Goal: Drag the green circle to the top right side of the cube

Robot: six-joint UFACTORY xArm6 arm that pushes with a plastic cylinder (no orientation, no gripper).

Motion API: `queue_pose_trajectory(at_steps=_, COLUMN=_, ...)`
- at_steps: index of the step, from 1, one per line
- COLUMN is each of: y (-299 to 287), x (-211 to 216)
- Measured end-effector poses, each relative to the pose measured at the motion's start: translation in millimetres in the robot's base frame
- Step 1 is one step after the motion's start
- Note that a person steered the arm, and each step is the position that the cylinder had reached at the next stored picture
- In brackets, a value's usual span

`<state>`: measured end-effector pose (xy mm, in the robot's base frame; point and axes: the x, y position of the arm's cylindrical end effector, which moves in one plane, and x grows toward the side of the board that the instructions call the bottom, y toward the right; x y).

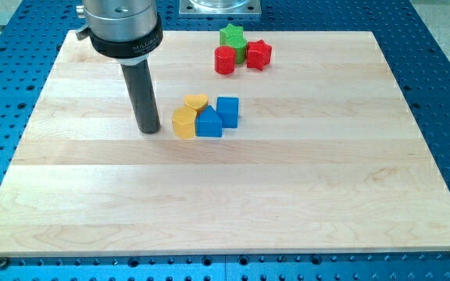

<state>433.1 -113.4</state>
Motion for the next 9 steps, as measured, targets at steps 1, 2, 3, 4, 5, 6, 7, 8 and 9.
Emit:
queue_pose_trajectory(at_steps=1, y=0.0, x=0.0)
queue_pose_trajectory(at_steps=2, y=1.7, x=0.0)
queue_pose_trajectory(at_steps=3, y=1.1, x=0.0)
queue_pose_trajectory(at_steps=4, y=1.0, x=-0.7)
queue_pose_trajectory(at_steps=5, y=9.2, x=-62.7)
queue_pose_trajectory(at_steps=6, y=9.3, x=-126.9)
queue_pose_trajectory(at_steps=7, y=6.6, x=-182.4)
queue_pose_trajectory(at_steps=8, y=15.0, x=-238.9)
queue_pose_trajectory(at_steps=9, y=18.7, x=-241.1)
